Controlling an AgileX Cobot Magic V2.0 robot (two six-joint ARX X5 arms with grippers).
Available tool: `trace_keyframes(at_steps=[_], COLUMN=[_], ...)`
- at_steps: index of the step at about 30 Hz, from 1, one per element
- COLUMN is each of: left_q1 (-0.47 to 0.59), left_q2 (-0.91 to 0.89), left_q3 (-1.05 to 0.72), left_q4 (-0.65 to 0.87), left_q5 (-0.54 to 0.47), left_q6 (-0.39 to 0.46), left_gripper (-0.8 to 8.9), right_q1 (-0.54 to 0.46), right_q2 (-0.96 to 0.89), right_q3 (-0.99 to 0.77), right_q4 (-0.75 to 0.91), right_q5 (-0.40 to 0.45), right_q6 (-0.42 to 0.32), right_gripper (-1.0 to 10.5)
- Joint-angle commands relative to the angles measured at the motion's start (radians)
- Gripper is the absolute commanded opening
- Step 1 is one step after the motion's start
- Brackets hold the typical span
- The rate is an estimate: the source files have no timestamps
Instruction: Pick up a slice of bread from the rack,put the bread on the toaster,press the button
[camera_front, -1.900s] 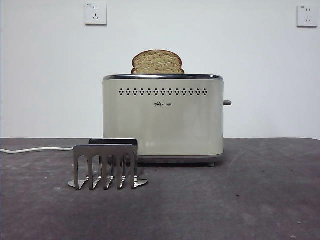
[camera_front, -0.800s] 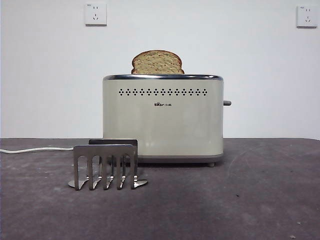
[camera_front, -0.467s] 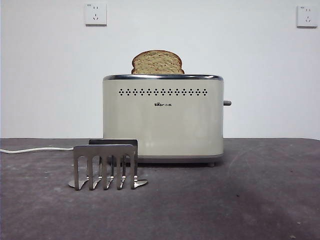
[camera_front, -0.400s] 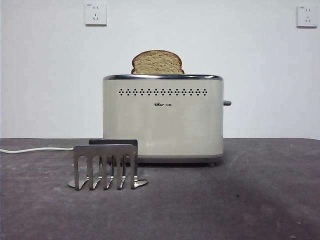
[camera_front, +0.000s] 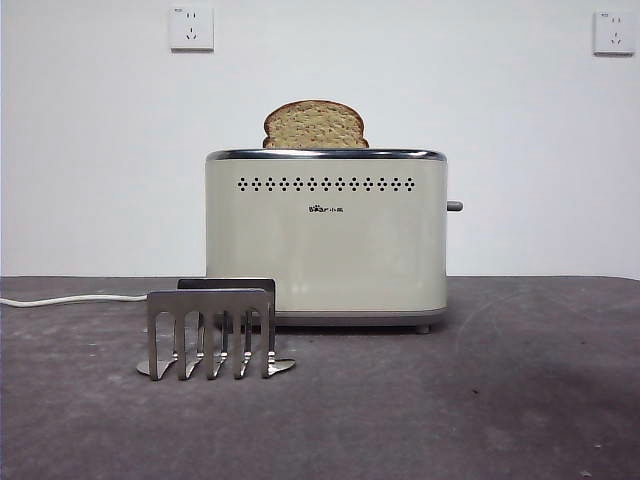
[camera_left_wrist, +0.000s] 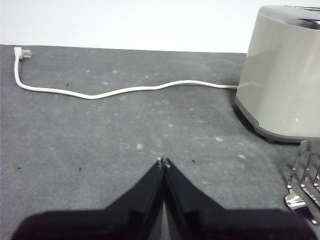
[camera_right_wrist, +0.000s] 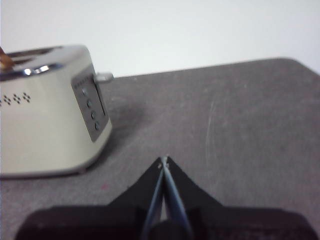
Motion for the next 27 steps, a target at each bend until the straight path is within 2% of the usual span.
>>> trace_keyframes(at_steps=[1,8,13,27], left_q1=[0.003,0.003,0.003,0.003], left_q2=[-0.003,-0.003,-0.003,-0.003], left_q3=[-0.015,-0.015,-0.015,-0.015], left_q4=[0.001,0.001,0.001,0.001], left_q5=[-0.003,-0.003,-0.002,-0.003], left_q6=[-0.007,-0.007,-0.006,-0.007], left_gripper=[-0.03,-0.03,-0.03,-0.03], right_q1=[0.009,0.015,0.015,0.015], right_q2=[-0.018,-0.051,-0.051,-0.051], right_q3=[-0.035,-0.048,-0.048,-0.048], right_q4=[0.012,-0.086,-0.086,-0.084], right_q5=[0.005,0.026,0.028,0.029], right_q6=[0.031,0.027,0.050,0.048], right_gripper=[0.0,0.0,0.0,0.0])
